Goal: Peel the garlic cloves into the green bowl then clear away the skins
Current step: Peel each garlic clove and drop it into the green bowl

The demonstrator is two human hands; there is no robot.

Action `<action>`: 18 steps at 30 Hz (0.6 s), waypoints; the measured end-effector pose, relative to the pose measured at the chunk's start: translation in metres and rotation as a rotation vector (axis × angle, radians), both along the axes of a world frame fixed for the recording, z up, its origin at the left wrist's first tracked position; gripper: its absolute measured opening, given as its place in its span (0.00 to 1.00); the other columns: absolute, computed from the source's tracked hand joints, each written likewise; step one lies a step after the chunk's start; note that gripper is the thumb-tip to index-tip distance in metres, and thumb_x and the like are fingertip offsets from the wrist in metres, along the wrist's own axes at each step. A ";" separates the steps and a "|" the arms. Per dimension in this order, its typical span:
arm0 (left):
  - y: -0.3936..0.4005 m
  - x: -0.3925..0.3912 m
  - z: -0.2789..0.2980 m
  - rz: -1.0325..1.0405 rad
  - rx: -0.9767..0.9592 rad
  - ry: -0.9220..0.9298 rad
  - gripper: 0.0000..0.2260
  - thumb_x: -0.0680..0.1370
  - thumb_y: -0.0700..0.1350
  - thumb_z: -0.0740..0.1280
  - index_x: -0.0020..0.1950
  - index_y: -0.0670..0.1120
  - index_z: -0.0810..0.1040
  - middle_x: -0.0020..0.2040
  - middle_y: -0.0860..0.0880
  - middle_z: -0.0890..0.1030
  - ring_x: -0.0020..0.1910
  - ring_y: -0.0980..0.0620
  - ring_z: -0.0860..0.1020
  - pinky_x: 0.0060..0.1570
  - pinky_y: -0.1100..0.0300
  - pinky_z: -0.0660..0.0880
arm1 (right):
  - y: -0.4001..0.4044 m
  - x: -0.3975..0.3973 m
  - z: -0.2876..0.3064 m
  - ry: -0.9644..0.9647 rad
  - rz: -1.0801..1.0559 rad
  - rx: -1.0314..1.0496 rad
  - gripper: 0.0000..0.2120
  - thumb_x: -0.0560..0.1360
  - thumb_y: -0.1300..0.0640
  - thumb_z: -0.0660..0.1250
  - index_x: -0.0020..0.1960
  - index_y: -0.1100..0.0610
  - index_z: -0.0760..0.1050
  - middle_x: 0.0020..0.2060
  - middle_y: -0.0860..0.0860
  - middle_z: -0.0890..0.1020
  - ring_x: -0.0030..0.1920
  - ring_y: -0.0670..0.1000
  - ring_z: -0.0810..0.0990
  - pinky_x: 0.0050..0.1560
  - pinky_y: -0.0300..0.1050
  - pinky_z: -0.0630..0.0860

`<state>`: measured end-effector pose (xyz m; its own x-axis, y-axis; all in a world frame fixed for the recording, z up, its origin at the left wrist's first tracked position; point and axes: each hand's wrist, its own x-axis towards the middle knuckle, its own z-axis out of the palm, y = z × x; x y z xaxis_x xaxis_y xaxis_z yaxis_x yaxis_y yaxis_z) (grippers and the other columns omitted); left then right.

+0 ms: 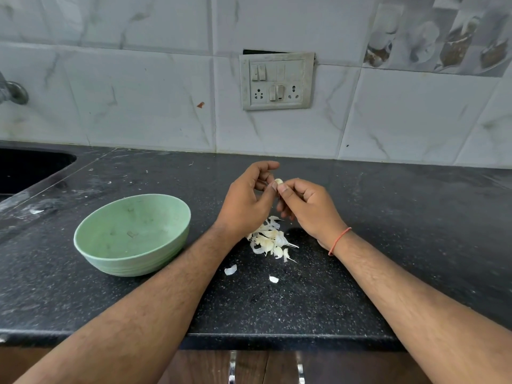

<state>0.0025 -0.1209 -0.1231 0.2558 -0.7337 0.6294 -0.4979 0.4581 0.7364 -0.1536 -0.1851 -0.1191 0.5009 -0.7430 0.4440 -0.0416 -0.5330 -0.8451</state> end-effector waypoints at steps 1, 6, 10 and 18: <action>0.000 0.000 0.000 0.004 -0.005 0.007 0.15 0.84 0.43 0.70 0.70 0.50 0.77 0.47 0.59 0.80 0.46 0.59 0.79 0.49 0.63 0.76 | 0.000 0.000 0.000 0.009 -0.006 -0.014 0.09 0.85 0.53 0.67 0.50 0.54 0.84 0.34 0.51 0.85 0.33 0.50 0.82 0.35 0.42 0.76; 0.000 0.003 0.003 0.016 -0.016 0.048 0.17 0.82 0.43 0.72 0.70 0.52 0.77 0.54 0.55 0.83 0.52 0.52 0.84 0.56 0.53 0.82 | -0.002 -0.001 -0.001 0.039 -0.032 -0.078 0.10 0.85 0.51 0.68 0.49 0.54 0.83 0.35 0.52 0.85 0.33 0.50 0.83 0.36 0.40 0.77; 0.001 0.002 0.004 0.047 -0.030 0.015 0.16 0.82 0.43 0.73 0.69 0.52 0.78 0.52 0.57 0.83 0.52 0.56 0.83 0.56 0.57 0.81 | -0.002 -0.002 0.000 0.023 -0.031 -0.082 0.09 0.84 0.52 0.69 0.50 0.55 0.83 0.35 0.52 0.85 0.33 0.50 0.83 0.36 0.38 0.77; 0.001 0.002 0.006 0.035 -0.026 0.037 0.17 0.82 0.44 0.74 0.70 0.51 0.78 0.51 0.56 0.84 0.53 0.57 0.82 0.59 0.62 0.79 | -0.004 -0.002 -0.001 0.024 -0.003 -0.070 0.08 0.85 0.52 0.68 0.51 0.56 0.82 0.37 0.52 0.86 0.34 0.51 0.83 0.37 0.43 0.78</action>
<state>0.0041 -0.1201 -0.1175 0.3040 -0.7079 0.6376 -0.4866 0.4600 0.7427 -0.1560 -0.1893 -0.1201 0.5102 -0.7120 0.4824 -0.0633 -0.5905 -0.8046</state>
